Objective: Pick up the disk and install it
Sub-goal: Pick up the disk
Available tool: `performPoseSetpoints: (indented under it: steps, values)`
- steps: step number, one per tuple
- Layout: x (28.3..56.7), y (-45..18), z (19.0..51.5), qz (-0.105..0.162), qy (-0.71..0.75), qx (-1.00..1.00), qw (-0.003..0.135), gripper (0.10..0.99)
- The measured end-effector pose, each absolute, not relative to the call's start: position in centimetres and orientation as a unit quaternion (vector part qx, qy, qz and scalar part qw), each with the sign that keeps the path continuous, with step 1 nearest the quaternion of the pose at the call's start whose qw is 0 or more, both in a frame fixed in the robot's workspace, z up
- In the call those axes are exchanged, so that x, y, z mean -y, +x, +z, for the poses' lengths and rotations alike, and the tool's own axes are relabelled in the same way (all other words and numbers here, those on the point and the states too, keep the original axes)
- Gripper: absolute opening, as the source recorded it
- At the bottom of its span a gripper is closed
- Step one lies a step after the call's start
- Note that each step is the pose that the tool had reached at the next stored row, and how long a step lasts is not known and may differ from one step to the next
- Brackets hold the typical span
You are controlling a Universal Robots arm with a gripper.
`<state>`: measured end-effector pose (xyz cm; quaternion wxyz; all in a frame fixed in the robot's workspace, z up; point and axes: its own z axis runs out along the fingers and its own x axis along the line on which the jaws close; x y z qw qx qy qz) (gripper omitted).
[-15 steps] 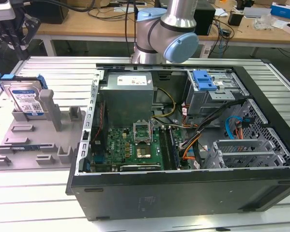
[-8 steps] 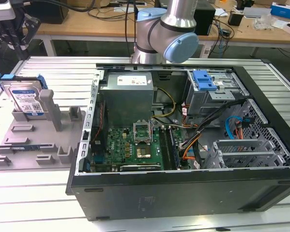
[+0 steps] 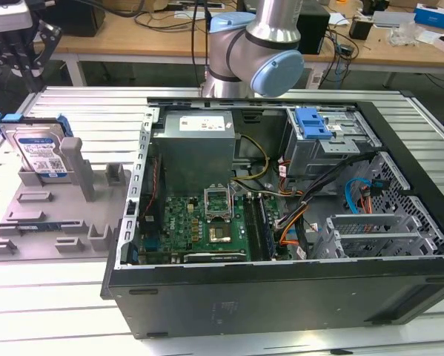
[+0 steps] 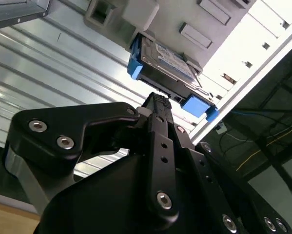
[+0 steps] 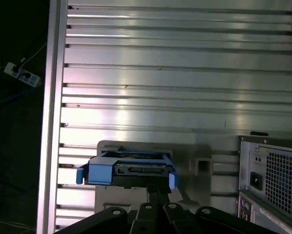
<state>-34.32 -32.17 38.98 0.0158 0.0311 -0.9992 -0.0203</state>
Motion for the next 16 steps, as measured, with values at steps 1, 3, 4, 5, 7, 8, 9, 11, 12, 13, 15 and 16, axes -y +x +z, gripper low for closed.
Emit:
performPoseSetpoints:
  steps: [1,3,4,5,7,8,9,11,12,13,15,16]
  values:
    - [32.17,-34.32,38.97,-0.020,0.040,0.999,0.016,0.106]
    - [32.17,-34.33,38.95,-0.020,0.059,0.998,0.016,0.106]
    - [32.17,-34.33,38.93,-0.020,0.073,0.997,0.017,0.106]
    - [32.17,-34.32,38.92,-0.019,0.084,0.996,0.017,0.106]
    - [32.17,-34.33,38.89,-0.019,0.102,0.994,0.017,0.106]
    - [32.17,-34.33,38.88,-0.019,0.109,0.994,0.017,0.106]
    - [32.17,-34.33,38.88,-0.019,0.117,0.993,0.018,0.106]
    - [32.17,-34.33,38.85,-0.018,0.146,0.989,0.018,0.106]
    - [32.17,-34.32,38.84,-0.018,0.153,0.988,0.018,0.106]
    - [32.17,-34.33,38.83,-0.018,0.160,0.987,0.018,0.106]
    - [32.17,-34.32,38.81,-0.018,0.184,0.983,0.019,0.106]
    - [32.17,-34.33,38.80,-0.017,0.192,0.981,0.019,0.106]
